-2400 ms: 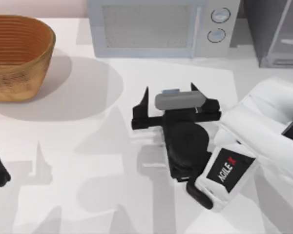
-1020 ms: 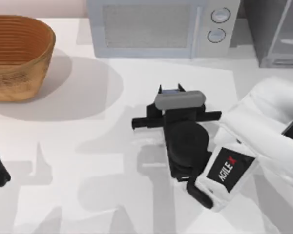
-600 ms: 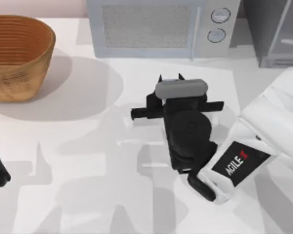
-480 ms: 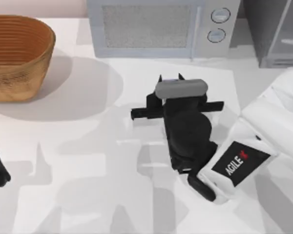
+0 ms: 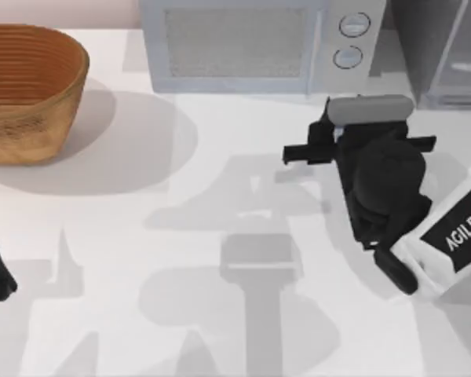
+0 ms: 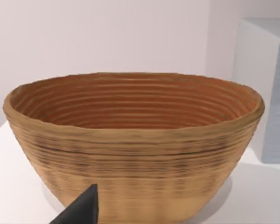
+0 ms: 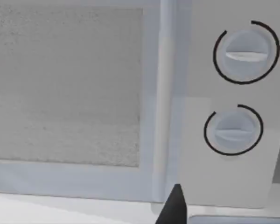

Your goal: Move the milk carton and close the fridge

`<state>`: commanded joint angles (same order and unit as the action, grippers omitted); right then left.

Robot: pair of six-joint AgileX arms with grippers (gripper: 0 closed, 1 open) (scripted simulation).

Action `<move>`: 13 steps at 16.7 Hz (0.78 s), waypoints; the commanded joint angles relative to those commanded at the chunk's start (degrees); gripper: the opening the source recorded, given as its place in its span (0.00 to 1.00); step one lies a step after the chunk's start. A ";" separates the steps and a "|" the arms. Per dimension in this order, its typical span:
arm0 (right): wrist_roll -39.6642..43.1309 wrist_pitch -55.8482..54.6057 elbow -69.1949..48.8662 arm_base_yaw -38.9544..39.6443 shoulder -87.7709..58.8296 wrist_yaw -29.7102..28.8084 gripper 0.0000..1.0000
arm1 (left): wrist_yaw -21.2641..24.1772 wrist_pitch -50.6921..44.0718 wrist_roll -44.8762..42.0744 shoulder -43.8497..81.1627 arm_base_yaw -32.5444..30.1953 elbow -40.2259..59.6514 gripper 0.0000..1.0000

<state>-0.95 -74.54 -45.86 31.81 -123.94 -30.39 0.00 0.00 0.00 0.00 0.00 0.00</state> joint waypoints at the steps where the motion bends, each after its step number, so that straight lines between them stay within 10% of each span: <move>1: 0.01 0.92 2.01 -2.73 3.33 2.51 0.00 | 0.00 0.00 0.00 0.00 0.00 0.00 1.00; 8: 0.02 7.04 17.75 -24.22 31.45 23.51 0.00 | 0.00 0.00 0.00 0.00 0.00 0.00 1.00; 13: 0.03 10.70 23.49 -30.98 37.71 28.13 0.00 | 0.00 0.00 0.00 0.00 0.00 0.00 1.00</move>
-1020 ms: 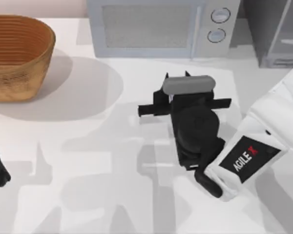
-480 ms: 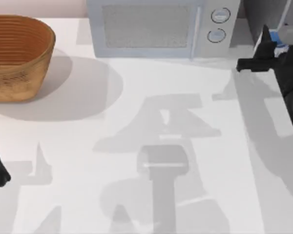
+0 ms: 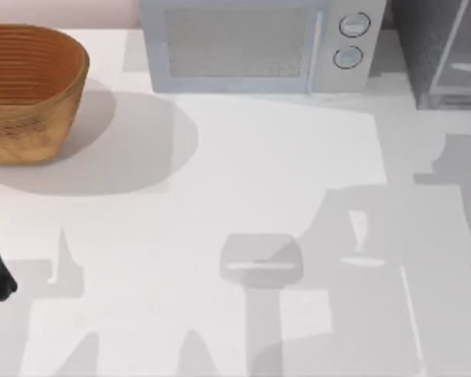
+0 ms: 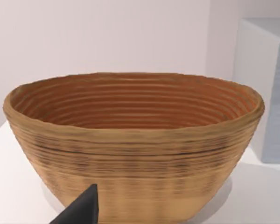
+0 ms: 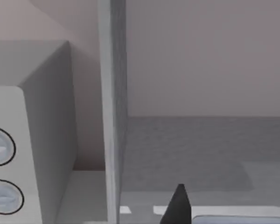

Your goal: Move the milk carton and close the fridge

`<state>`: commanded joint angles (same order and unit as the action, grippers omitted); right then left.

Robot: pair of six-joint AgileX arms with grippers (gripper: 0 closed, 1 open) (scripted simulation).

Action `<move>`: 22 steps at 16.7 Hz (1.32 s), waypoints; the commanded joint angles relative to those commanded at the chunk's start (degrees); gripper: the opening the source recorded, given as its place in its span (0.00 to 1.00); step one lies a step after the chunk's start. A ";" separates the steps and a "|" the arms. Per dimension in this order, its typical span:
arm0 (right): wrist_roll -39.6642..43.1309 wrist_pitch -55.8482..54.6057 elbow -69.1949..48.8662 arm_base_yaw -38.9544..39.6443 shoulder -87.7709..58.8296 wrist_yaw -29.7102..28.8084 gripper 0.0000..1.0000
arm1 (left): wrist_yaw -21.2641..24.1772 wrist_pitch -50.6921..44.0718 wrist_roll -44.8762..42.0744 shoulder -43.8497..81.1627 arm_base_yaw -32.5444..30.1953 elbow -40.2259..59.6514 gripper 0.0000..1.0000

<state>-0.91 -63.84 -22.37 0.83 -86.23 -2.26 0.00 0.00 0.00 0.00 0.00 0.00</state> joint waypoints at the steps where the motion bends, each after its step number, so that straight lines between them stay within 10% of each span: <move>1: 0.00 0.00 0.00 0.00 0.00 0.00 0.00 | 0.00 0.00 0.00 0.00 0.00 0.00 1.00; 22: 0.54 5.63 -49.44 -12.47 -45.62 13.26 0.00 | 0.00 0.00 0.00 0.00 0.00 0.00 1.00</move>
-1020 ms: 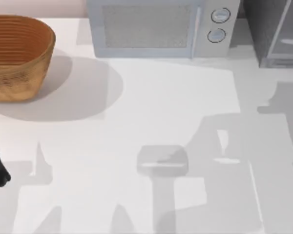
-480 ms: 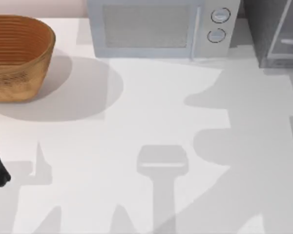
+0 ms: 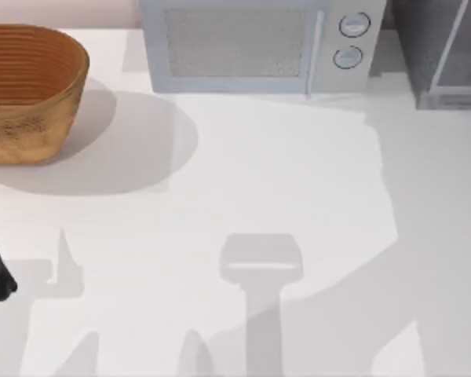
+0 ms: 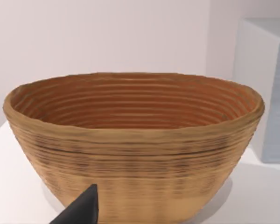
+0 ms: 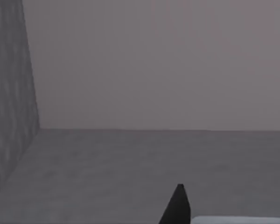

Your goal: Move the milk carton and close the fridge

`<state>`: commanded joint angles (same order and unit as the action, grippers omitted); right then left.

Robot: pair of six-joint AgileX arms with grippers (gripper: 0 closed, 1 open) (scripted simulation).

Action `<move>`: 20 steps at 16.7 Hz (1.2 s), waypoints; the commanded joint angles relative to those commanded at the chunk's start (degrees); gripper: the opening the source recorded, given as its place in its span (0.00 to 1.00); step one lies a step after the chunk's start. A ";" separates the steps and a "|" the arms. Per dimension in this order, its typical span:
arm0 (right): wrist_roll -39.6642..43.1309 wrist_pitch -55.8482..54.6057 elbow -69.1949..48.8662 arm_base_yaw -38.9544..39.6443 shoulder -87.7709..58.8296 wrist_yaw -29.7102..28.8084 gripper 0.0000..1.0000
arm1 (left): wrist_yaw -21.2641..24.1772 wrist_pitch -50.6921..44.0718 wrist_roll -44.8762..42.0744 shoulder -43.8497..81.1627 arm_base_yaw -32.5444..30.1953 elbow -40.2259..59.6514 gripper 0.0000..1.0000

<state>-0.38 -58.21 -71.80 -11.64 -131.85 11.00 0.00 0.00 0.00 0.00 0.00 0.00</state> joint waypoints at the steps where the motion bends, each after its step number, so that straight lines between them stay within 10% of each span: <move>1: 0.00 0.00 0.00 0.00 0.00 0.00 0.00 | 0.00 0.00 0.00 0.00 0.00 0.00 1.00; 9: 0.00 0.00 0.00 0.00 0.00 0.00 0.00 | 0.00 0.00 0.00 0.00 0.00 0.00 1.00; 20: 0.00 0.00 0.00 0.00 0.00 0.00 0.83 | 0.00 0.00 0.00 0.00 0.00 0.00 1.00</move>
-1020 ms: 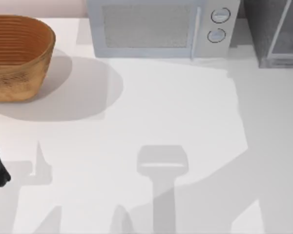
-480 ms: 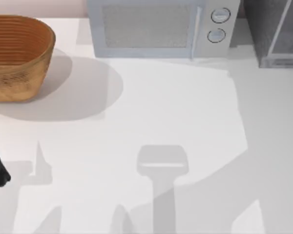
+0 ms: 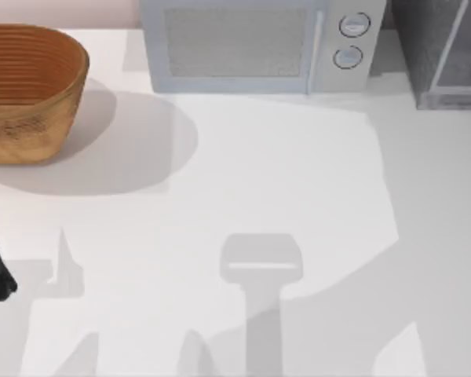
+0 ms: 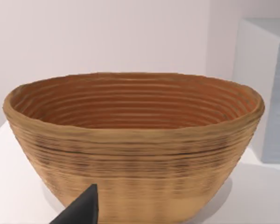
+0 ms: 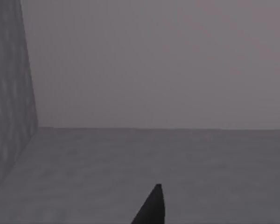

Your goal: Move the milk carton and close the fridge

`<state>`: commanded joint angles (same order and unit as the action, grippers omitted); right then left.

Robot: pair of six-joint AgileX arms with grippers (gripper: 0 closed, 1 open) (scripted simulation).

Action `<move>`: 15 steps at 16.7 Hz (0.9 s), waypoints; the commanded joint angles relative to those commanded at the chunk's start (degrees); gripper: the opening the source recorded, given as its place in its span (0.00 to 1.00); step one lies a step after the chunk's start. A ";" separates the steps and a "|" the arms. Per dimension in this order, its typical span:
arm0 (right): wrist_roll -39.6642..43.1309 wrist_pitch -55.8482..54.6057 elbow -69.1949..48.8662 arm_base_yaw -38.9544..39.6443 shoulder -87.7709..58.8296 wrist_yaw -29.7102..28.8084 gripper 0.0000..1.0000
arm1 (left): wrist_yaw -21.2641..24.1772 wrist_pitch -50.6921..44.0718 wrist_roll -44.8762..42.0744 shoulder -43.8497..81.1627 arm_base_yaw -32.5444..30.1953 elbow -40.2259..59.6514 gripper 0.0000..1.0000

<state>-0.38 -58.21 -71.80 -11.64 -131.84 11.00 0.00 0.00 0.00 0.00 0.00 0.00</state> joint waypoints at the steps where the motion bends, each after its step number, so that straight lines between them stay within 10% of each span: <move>1: 0.00 0.00 0.00 0.00 0.00 0.00 0.90 | 0.00 0.00 0.00 0.00 0.00 0.00 1.00; 15: -0.17 1.44 1.83 0.15 3.55 -0.56 1.00 | 0.00 0.00 0.00 0.00 0.00 0.00 1.00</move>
<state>-0.54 -56.77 -69.97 -11.49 -128.30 10.44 0.00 0.00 0.00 0.00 0.00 0.00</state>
